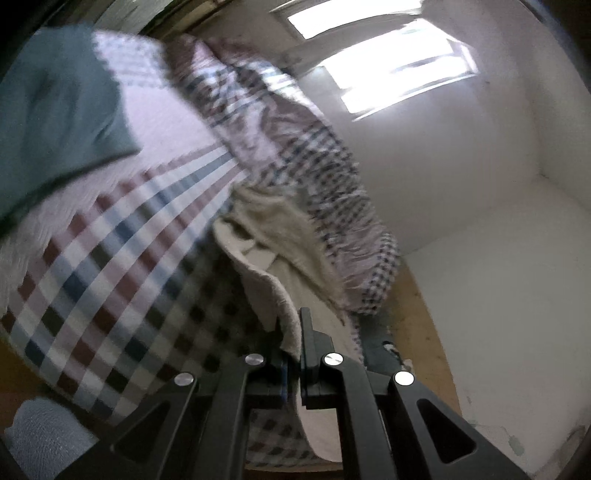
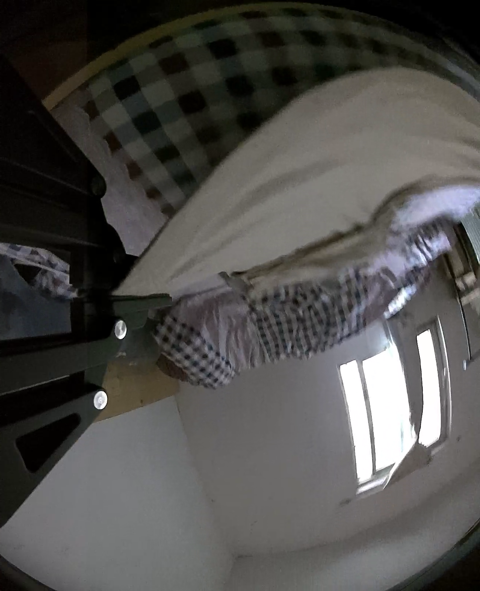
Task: Fold clothes
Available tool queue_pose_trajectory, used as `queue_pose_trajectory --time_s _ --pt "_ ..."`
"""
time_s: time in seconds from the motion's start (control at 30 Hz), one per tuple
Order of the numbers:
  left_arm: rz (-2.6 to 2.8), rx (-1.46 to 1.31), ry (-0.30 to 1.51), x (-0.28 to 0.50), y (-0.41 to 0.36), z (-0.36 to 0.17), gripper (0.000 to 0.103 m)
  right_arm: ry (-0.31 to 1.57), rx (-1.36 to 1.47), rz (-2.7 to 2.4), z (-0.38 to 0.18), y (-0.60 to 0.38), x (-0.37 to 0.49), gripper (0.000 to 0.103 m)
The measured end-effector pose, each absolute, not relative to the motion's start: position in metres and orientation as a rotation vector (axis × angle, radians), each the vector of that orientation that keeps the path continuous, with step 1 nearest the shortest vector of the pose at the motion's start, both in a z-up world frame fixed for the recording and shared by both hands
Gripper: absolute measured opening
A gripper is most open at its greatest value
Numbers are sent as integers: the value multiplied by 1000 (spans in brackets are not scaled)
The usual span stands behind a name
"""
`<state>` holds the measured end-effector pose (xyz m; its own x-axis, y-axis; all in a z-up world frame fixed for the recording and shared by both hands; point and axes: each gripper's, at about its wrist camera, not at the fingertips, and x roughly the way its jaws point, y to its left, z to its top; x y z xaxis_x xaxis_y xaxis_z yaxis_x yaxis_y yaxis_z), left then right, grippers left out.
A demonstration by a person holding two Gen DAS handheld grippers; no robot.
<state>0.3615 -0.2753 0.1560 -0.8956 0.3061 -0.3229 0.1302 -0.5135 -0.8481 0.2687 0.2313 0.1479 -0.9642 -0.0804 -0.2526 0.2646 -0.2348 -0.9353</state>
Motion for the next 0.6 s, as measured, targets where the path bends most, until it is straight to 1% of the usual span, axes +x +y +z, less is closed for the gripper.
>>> queue_pose_trajectory --time_s 0.2,0.3,0.43,0.6 --pt "2566 -511 -1393 383 -276 221 2 1772 80 -2344 225 231 302 0" --pt "2569 -446 -1357 397 -279 248 2 1733 19 -2380 260 234 322 0" --pt "2556 -405 -1327 413 -283 274 2 1725 28 -2370 287 238 348 0" --pt "2561 -387 -1245 440 -279 300 2 1665 23 -2419 316 250 371 0"
